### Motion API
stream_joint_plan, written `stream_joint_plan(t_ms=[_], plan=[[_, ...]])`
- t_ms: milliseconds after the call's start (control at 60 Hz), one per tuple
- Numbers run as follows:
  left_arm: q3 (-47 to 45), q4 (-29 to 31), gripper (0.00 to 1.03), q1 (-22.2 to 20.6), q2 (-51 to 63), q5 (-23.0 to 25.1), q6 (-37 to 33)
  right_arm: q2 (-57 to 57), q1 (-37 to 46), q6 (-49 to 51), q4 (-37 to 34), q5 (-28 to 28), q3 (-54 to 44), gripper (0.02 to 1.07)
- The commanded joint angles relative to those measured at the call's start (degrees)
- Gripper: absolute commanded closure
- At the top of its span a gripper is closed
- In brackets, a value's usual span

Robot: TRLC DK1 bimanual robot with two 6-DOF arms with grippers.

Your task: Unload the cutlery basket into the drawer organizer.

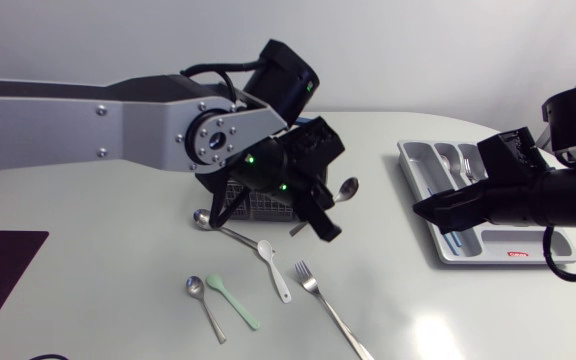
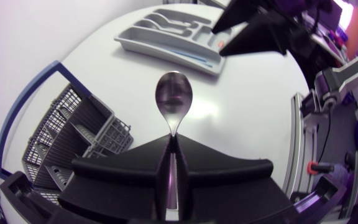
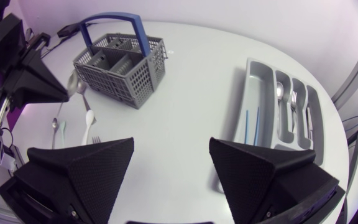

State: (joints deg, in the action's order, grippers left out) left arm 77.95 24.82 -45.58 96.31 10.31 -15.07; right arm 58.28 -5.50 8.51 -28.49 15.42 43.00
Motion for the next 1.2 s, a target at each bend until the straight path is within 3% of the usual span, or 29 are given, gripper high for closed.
stream_joint_plan(t_ms=[0, 133, 300, 667, 800, 1050, 1183], plan=[[1.85, -2.93, 1.00, 0.41, -1.48, 1.30, 8.65, -2.47, -3.03, -4.56, 0.01, 0.84, 0.15, 0.20], [2.12, -7.15, 1.00, 0.93, -2.45, 1.65, 14.02, -3.53, -7.86, -9.83, 3.27, 1.72, 1.38, 0.20], [1.24, -13.92, 1.00, 4.01, -3.68, 7.18, 22.10, -0.45, -13.58, -16.51, 7.40, 3.92, 3.58, 0.21], [0.18, -19.98, 1.00, 5.94, -5.17, 8.94, 28.61, 8.69, -18.50, -21.61, 13.46, 7.08, 8.76, 0.47], [0.45, -20.60, 1.00, 6.03, -4.47, 9.56, 29.40, 11.06, -18.23, -22.58, 14.52, 7.70, 10.87, 0.49], [0.45, -20.86, 1.00, 6.30, -3.94, 10.26, 30.01, 13.09, -18.41, -23.28, 17.06, 7.96, 12.37, 0.73], [0.09, -20.95, 1.00, 6.38, -3.68, 10.44, 30.28, 13.09, -18.50, -23.63, 18.12, 7.96, 12.28, 0.95]])
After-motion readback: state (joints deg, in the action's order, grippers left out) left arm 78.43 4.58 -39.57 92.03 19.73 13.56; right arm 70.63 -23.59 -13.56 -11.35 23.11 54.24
